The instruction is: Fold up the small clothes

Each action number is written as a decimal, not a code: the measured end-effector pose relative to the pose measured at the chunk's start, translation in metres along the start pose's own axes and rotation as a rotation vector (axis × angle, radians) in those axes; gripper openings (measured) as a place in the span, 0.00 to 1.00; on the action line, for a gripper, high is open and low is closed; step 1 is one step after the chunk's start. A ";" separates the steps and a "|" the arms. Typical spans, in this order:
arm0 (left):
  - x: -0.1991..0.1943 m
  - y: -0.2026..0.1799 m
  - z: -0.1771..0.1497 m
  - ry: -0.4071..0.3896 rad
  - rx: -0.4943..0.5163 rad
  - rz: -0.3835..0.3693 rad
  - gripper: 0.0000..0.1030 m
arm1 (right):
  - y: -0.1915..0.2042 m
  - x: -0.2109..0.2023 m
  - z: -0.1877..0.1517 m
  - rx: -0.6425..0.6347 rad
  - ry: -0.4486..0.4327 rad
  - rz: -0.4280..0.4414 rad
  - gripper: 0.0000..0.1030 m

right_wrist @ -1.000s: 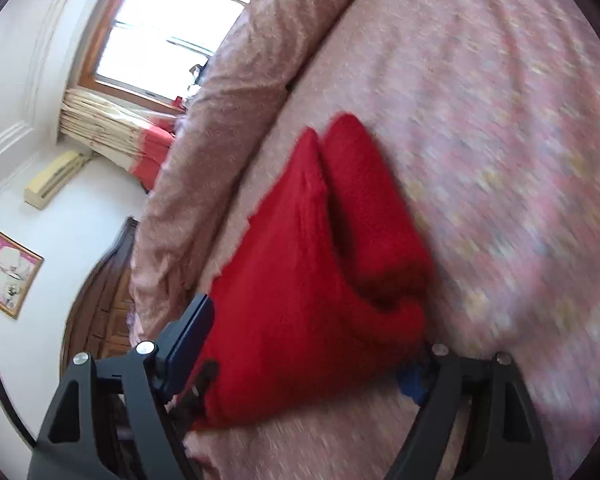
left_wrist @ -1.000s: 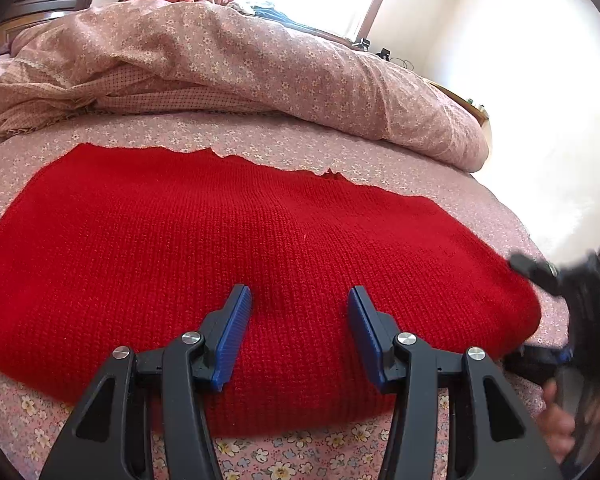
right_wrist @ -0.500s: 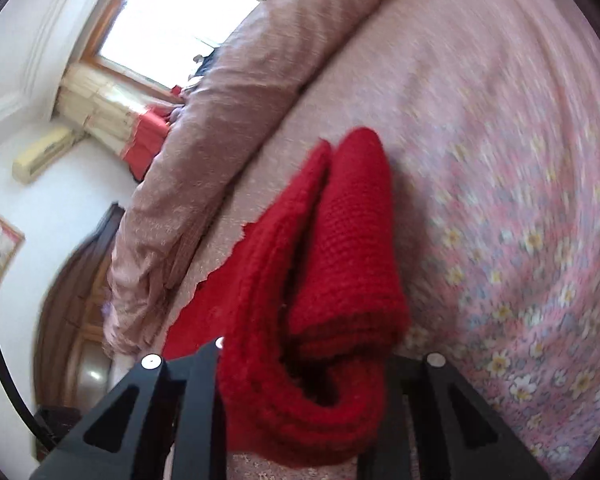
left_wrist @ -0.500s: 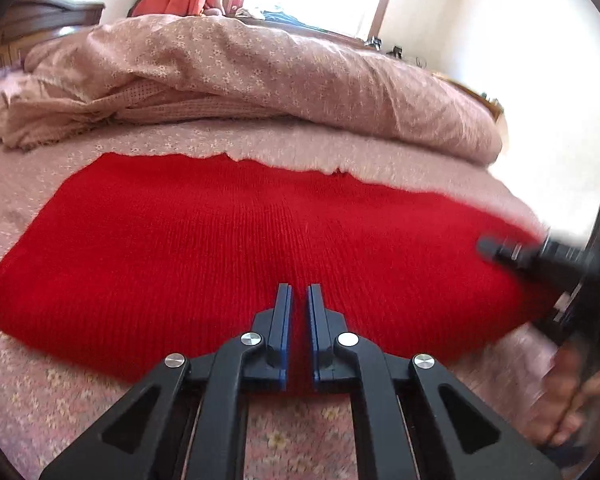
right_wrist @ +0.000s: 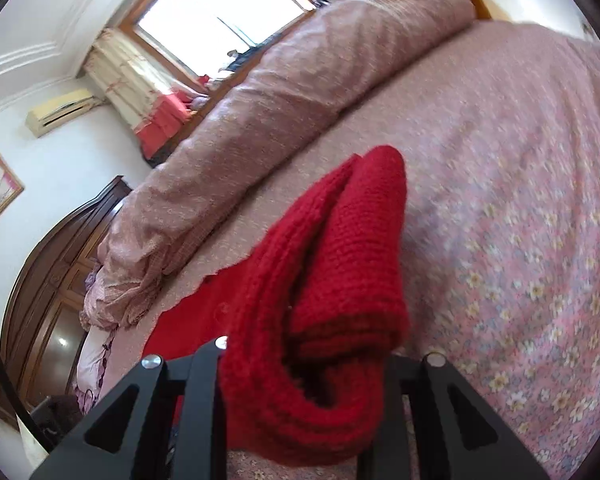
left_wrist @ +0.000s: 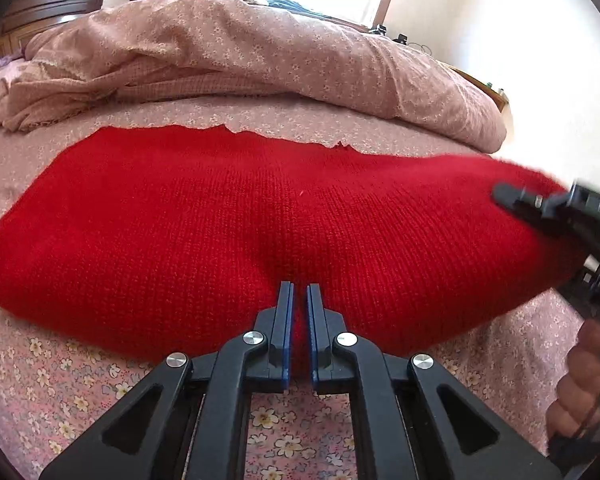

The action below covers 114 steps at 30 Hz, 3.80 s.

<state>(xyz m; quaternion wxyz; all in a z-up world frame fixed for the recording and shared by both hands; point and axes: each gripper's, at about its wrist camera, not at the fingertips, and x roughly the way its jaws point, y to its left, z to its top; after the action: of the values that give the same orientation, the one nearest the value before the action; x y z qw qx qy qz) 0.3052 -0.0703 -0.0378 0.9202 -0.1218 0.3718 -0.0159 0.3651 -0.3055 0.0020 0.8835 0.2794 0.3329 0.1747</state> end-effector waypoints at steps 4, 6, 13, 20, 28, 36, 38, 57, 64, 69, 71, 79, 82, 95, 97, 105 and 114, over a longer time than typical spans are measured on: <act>0.001 0.000 0.001 -0.004 -0.004 -0.006 0.00 | 0.044 -0.008 0.009 -0.124 -0.025 0.033 0.22; 0.000 0.003 0.001 -0.001 -0.012 -0.025 0.00 | 0.083 -0.010 0.013 -0.197 -0.034 0.049 0.22; -0.035 0.046 0.016 0.070 -0.114 -0.212 0.00 | 0.189 0.017 -0.015 -0.463 -0.023 -0.039 0.22; -0.137 0.175 0.049 -0.054 -0.120 -0.133 0.05 | 0.257 0.058 -0.050 -0.508 0.003 -0.104 0.23; -0.114 0.271 0.040 0.020 -0.425 -0.083 0.05 | 0.294 0.150 -0.189 -0.871 0.151 -0.259 0.24; -0.103 0.257 0.049 0.046 -0.371 -0.077 0.05 | 0.296 0.129 -0.167 -0.786 0.127 -0.179 0.55; -0.103 0.257 0.048 0.061 -0.379 -0.127 0.09 | 0.287 0.109 -0.150 -0.703 0.112 -0.057 0.79; -0.046 0.231 0.042 0.155 -0.678 -0.531 0.67 | 0.146 0.021 -0.117 -0.611 0.138 -0.114 0.94; -0.059 0.194 0.074 0.044 -0.426 -0.391 0.18 | 0.130 0.056 -0.124 -0.603 0.130 -0.191 0.94; -0.087 0.177 0.089 -0.094 -0.314 -0.415 0.17 | 0.129 0.065 -0.115 -0.510 0.107 -0.197 0.94; -0.093 0.172 0.093 -0.124 -0.289 -0.417 0.17 | 0.137 0.073 -0.118 -0.517 0.113 -0.189 0.94; -0.098 0.170 0.099 -0.202 -0.248 -0.392 0.17 | 0.153 0.086 -0.113 -0.519 0.014 -0.245 0.93; -0.100 0.179 0.093 -0.248 -0.244 -0.315 0.16 | 0.128 0.087 -0.106 -0.394 0.046 -0.298 0.95; -0.071 0.213 0.031 -0.073 -0.318 -0.182 0.16 | 0.102 0.056 -0.127 -0.392 0.176 -0.267 0.94; -0.073 0.208 0.029 -0.076 -0.284 -0.158 0.17 | 0.099 0.049 -0.128 -0.408 0.195 -0.285 0.94; -0.077 0.216 0.052 -0.107 -0.240 -0.141 0.20 | 0.070 0.020 -0.112 -0.284 0.142 -0.396 0.89; -0.073 0.231 0.035 0.007 -0.337 -0.172 0.34 | 0.117 -0.004 -0.087 -0.313 0.006 -0.051 0.58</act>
<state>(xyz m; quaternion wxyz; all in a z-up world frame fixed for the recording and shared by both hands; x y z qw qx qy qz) 0.2628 0.1695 -0.0184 0.8806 -0.3054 0.3607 -0.0327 0.2882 -0.1829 0.0219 0.9194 0.1293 0.3111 0.2027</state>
